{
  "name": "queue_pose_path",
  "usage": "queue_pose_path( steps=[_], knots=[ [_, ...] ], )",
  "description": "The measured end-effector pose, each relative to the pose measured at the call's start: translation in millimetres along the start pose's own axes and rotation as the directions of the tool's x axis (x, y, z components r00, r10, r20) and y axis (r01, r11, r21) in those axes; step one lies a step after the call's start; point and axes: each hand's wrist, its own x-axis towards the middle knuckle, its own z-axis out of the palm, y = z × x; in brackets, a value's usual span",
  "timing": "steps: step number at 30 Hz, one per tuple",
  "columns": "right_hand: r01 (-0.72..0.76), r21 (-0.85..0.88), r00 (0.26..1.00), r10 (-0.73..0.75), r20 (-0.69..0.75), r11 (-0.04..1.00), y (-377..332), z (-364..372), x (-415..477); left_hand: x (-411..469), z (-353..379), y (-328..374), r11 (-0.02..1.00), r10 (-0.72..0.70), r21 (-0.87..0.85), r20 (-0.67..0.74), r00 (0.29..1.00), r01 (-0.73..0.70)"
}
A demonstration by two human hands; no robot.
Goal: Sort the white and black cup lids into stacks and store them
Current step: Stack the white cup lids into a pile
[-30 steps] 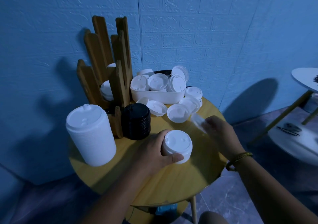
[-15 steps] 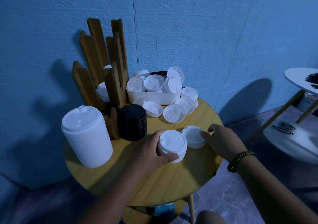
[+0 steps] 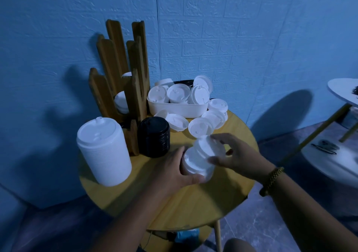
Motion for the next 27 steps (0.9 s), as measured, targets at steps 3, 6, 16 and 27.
queue_pose_path(
  steps=[3,6,16,27],
  knots=[
    [0.097,-0.046,0.974,-0.085,0.208,0.994,-6.1,11.2,1.3,-0.7,-1.6,1.6,1.0,0.002,0.011,0.003,1.0,-0.002],
    [0.114,-0.058,0.965,-0.096,0.244,0.992,-11.5,16.8,5.3,-1.4,-2.5,2.0,0.999,0.001,0.048,0.016,1.0,-0.002],
    [0.06,-0.069,0.964,-0.04,0.261,0.996,-23.6,17.5,10.8,-0.7,-1.4,-0.3,0.998,0.001,0.068,0.012,1.0,-0.001],
    [-0.014,-0.251,0.998,0.0,-0.056,0.968,21.8,19.2,43.3,-2.7,0.7,-2.0,0.998,0.048,0.034,-0.004,0.999,-0.048]
  ],
)
